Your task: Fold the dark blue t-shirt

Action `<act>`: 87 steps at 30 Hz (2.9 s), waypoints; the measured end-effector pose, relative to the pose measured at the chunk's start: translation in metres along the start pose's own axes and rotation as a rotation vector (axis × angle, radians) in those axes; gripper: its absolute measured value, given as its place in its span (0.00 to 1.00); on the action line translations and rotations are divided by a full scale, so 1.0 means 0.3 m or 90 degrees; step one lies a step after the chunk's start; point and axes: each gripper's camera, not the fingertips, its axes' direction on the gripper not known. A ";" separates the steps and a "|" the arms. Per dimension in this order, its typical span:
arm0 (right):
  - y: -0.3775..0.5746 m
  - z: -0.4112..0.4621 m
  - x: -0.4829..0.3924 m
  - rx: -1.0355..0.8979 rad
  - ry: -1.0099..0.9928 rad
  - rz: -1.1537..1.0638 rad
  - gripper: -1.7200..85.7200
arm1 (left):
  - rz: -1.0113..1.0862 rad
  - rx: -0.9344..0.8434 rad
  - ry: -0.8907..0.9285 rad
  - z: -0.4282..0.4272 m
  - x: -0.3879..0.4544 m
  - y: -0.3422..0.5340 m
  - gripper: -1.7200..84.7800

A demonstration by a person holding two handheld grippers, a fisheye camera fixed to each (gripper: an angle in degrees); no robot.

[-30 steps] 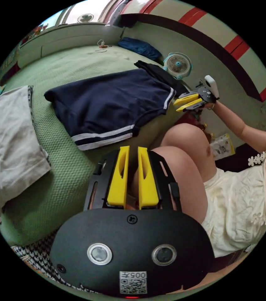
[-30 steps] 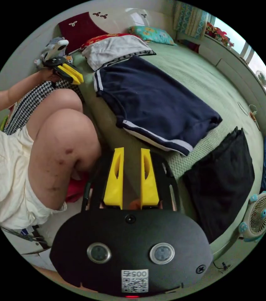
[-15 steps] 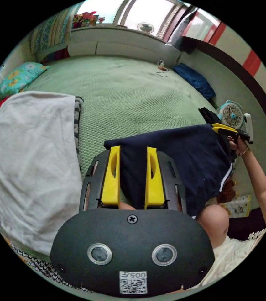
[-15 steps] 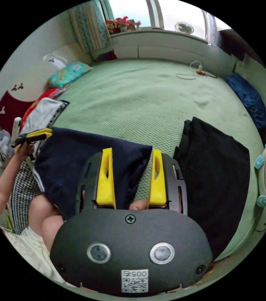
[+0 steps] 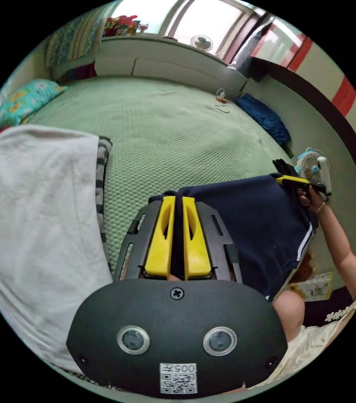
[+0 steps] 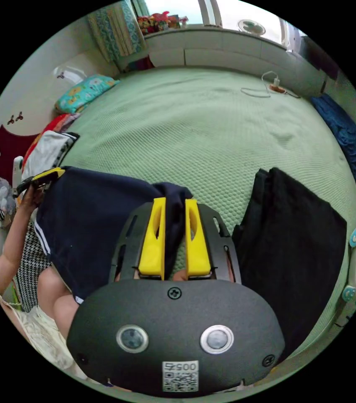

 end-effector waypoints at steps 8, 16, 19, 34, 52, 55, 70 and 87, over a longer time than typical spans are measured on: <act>0.215 -0.279 0.024 0.075 0.037 -0.025 0.15 | -0.002 0.023 -0.123 -0.124 0.191 0.189 0.11; 0.520 -0.549 -0.129 0.135 0.105 0.017 0.14 | 0.175 0.018 -0.053 -0.006 0.892 0.347 0.16; 0.638 -0.618 -0.179 0.188 0.136 0.053 0.12 | 0.240 -0.016 -0.037 0.120 1.143 0.399 0.17; 0.596 -0.614 -0.137 0.121 0.176 0.015 0.10 | 0.199 -0.106 -0.095 0.563 1.421 0.522 0.14; -0.075 -0.107 0.231 -0.085 -0.168 0.152 0.20 | 0.171 -0.009 -0.012 0.404 1.384 0.616 0.07; -0.139 -0.038 0.263 -0.103 -0.164 0.191 0.20 | 0.183 -0.009 -0.016 0.396 1.388 0.633 0.07; -0.384 0.012 0.056 -0.088 -0.130 0.191 0.07 | 0.190 0.009 0.005 0.239 1.303 0.668 0.07; -0.831 -0.287 -0.969 -0.077 0.117 -0.062 0.03 | 0.060 0.095 0.024 -0.209 0.939 0.740 0.08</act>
